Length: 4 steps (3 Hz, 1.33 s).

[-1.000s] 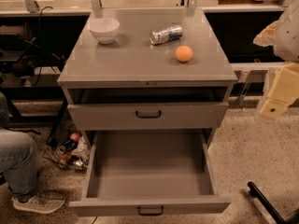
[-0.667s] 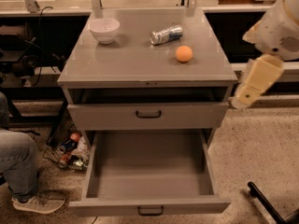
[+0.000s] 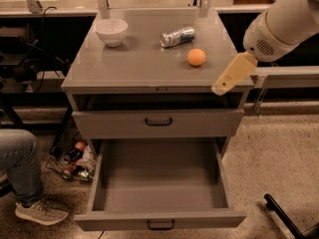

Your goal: Place orange into middle drawer

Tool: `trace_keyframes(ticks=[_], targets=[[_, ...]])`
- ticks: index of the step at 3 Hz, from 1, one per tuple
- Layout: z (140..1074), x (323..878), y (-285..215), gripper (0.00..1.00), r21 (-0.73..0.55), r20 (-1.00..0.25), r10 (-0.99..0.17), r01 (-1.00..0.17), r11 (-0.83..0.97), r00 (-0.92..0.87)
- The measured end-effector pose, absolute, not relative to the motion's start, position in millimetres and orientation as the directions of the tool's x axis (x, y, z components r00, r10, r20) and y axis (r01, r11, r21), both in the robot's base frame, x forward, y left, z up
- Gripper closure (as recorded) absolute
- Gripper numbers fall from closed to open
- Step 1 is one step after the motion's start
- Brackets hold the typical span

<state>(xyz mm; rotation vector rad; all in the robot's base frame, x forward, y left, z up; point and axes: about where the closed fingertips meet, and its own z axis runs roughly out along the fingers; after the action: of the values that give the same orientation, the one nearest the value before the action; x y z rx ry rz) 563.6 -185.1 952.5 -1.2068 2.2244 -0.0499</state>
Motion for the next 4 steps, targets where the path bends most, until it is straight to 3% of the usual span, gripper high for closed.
trace_keyframes(ticks=[2,4], targets=[[953.6,582.4,-184.4,0.00,-0.292,-0.567,-0.702,-0.691,0.661,-0.431],[927.1,702.8,-186.9,0.00,-0.176,-0.758,-0.413,-0.452,0.874,-0.504]])
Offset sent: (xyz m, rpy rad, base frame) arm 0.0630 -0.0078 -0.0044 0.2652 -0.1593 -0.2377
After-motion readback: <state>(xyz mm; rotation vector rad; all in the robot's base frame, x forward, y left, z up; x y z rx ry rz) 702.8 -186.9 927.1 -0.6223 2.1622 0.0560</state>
